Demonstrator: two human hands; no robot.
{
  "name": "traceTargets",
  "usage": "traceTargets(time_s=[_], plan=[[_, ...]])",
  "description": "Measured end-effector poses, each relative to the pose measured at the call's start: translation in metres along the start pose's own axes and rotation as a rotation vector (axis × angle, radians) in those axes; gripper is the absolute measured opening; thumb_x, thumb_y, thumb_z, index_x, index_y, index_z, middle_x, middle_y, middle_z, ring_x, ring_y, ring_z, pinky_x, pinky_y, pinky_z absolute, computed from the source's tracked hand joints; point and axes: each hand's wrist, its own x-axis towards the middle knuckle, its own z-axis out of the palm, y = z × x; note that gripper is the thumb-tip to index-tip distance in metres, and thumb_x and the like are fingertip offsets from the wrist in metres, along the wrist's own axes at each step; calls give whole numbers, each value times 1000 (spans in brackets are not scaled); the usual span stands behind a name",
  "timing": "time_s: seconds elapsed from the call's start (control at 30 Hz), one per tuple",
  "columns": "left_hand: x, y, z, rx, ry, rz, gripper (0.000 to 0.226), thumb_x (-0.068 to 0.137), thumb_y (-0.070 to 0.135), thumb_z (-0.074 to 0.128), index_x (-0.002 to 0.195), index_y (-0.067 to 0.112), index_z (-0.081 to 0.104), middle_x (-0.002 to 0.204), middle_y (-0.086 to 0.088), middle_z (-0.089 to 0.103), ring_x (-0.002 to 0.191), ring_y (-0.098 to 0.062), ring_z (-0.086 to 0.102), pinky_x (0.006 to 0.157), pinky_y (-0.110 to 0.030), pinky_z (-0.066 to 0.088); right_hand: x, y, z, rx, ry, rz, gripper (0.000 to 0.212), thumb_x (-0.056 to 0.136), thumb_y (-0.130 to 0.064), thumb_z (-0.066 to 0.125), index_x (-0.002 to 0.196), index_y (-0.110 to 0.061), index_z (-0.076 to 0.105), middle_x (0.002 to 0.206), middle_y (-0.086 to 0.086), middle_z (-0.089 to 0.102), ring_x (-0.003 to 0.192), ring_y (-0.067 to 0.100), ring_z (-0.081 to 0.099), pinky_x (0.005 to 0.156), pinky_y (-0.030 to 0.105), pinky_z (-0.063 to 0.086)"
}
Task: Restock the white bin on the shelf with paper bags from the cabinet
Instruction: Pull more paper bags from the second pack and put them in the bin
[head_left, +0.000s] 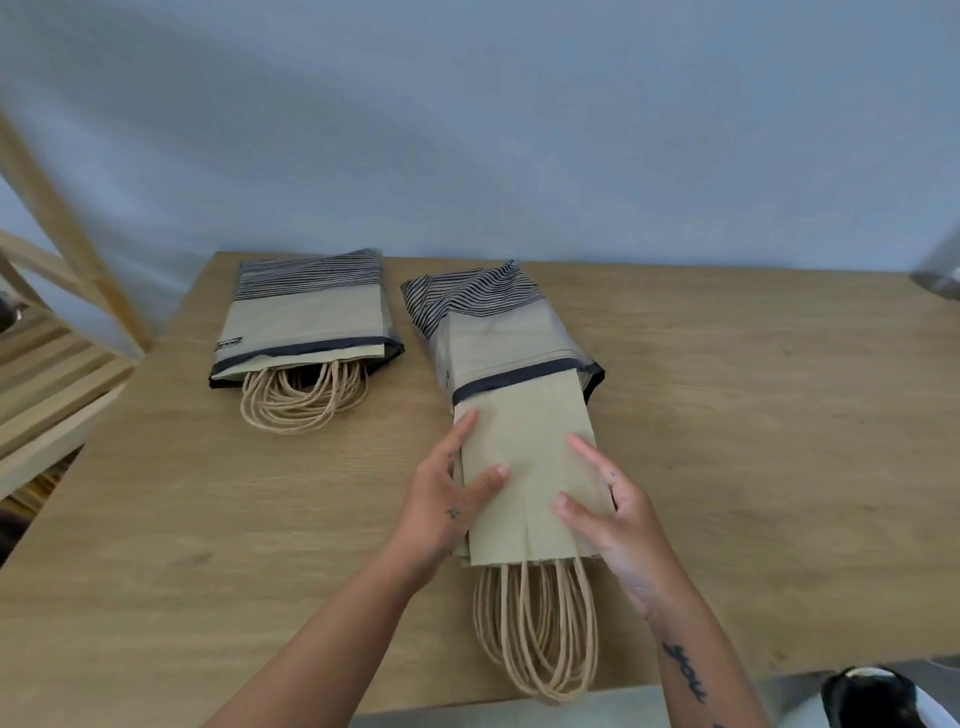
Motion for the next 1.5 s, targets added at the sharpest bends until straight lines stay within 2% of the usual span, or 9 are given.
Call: traceTargets(time_s=[0.13, 0.27, 0.43, 0.53, 0.8, 1.07, 1.17, 1.3, 1.5], plan=[[-16, 0, -7, -18, -57, -16, 69, 83, 9, 66, 142, 26, 33, 125, 21, 41, 115, -1, 48, 92, -15, 48, -21, 4, 13, 76, 70, 20, 55, 77, 1, 68, 116, -36, 55, 126, -10, 58, 108, 3, 62, 88, 20, 52], [-28, 0, -21, -45, -140, -42, 66, 82, 6, 66, 137, 30, 39, 125, 15, 50, 101, 4, 55, 73, -10, 52, -47, 6, 37, 139, 162, 43, 53, 77, 3, 68, 115, -33, 56, 130, -2, 56, 112, 15, 60, 98, 41, 49], [-50, 0, -43, -38, -203, -55, 62, 76, 6, 72, 122, 40, 47, 126, 9, 54, 104, -3, 58, 78, -17, 54, -79, 4, 62, 236, 213, 69, 53, 77, 9, 64, 111, -32, 58, 120, 1, 63, 98, 14, 67, 90, 41, 54], [-67, 2, -61, -65, -205, -75, 65, 75, 4, 73, 125, 38, 47, 111, 22, 55, 90, 4, 62, 66, -14, 53, -89, 2, 78, 247, 184, 79, 52, 79, 10, 62, 115, -28, 56, 118, 1, 63, 95, 11, 68, 83, 32, 57], [-81, 7, -123, -118, -29, -48, 66, 76, -4, 69, 126, 33, 48, 110, 23, 55, 85, 5, 65, 64, -16, 54, -70, -7, 133, 113, -38, 57, 52, 81, 2, 63, 119, -32, 52, 119, -5, 62, 102, 10, 65, 86, 29, 55], [-88, 5, -174, -69, 143, -50, 76, 78, -6, 67, 137, 32, 39, 115, 19, 51, 96, 0, 56, 66, -12, 53, -42, 4, 186, -409, -219, 4, 49, 85, -36, 59, 126, -52, 39, 141, -8, 34, 129, 11, 36, 111, 38, 34], [-86, 9, -182, 55, 155, -12, 92, 80, -3, 66, 147, 35, 15, 126, 14, 48, 105, -4, 55, 87, -23, 52, -35, 5, 200, -701, -207, -73, 52, 90, -41, 49, 139, -43, 30, 149, -4, 14, 140, 18, 9, 114, 37, 17], [-77, 17, -180, 149, 173, -7, 99, 83, 10, 67, 148, 35, -4, 127, 15, 47, 115, -12, 52, 100, -37, 45, -29, 0, 206, -765, -201, -223, 51, 93, -36, 45, 142, -25, 33, 136, -9, 26, 128, 10, 20, 108, 23, 19], [-67, 24, -168, 37, 117, -12, 49, 90, 23, 57, 135, 30, 39, 106, 0, 65, 89, -7, 66, 81, -24, 54, -20, -3, 189, -527, -200, -200, 43, 92, -14, 51, 134, -24, 44, 120, -23, 40, 119, -1, 41, 108, 26, 36]])
